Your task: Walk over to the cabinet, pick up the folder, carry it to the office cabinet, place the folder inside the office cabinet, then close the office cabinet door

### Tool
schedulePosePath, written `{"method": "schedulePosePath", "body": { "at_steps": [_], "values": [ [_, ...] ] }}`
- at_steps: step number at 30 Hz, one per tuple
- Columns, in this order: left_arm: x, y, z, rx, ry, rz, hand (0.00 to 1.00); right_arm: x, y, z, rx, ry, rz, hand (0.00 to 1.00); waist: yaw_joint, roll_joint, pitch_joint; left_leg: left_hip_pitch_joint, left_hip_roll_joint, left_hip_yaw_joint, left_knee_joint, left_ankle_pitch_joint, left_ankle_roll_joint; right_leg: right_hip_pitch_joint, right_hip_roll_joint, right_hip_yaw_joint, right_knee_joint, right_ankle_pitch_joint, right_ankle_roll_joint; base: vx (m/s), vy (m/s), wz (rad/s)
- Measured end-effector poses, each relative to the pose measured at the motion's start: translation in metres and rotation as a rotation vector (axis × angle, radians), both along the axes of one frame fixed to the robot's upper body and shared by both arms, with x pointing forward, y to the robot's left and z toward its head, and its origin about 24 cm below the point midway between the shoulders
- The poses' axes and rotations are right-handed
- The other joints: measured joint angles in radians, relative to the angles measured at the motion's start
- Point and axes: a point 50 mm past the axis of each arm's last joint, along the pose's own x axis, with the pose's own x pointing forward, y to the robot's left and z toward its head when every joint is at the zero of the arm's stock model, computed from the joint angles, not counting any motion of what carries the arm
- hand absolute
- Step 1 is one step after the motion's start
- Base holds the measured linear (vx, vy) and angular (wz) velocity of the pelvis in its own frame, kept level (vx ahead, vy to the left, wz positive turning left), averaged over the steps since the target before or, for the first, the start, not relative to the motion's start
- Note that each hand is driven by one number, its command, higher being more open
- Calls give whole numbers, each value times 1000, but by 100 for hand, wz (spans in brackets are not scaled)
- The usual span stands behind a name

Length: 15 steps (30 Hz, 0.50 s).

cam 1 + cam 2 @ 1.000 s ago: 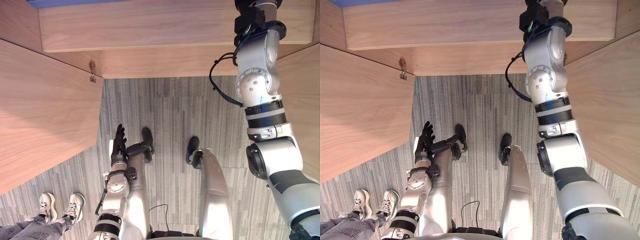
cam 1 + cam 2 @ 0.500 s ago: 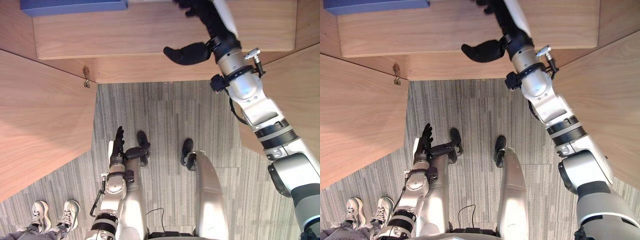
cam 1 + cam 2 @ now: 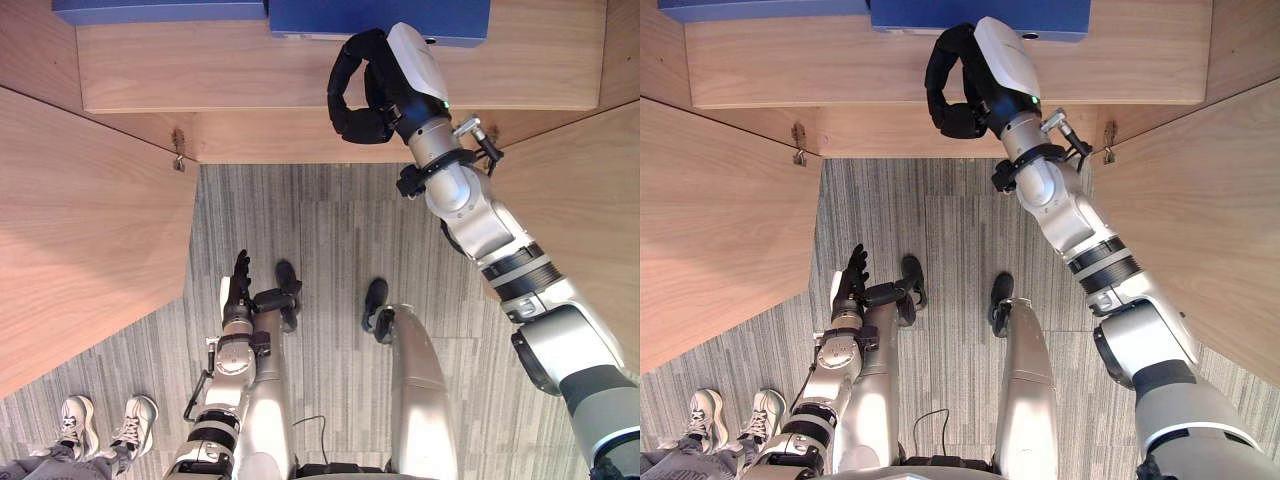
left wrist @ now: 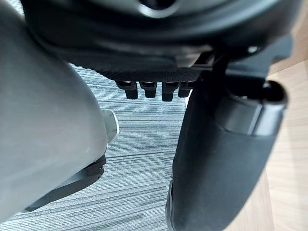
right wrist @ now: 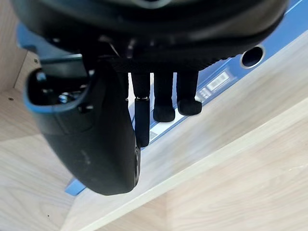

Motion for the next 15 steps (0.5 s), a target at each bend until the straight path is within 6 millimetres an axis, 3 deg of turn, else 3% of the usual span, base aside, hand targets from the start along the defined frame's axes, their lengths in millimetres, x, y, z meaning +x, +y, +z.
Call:
{"method": "schedulePosePath", "body": {
  "at_steps": [7, 15],
  "values": [
    [6, 3, 7, -9, -35, 32, 100, 19, 10, -1, 31, 51, -91, 0, 11, 1, -1, -50, 0, -15, 14, 2, 3, -40, 0, -15, 7, 0, -1, -9, -16, 1],
    [15, 4, 19, -39, -89, 71, 100, 26, 16, 35, 141, -14, -137, 0, 18, 1, -1, -115, -10, -35, 40, 6, 7, -97, -14, -32, 49, -8, -9, -32, -21, 6]
  ]
}}
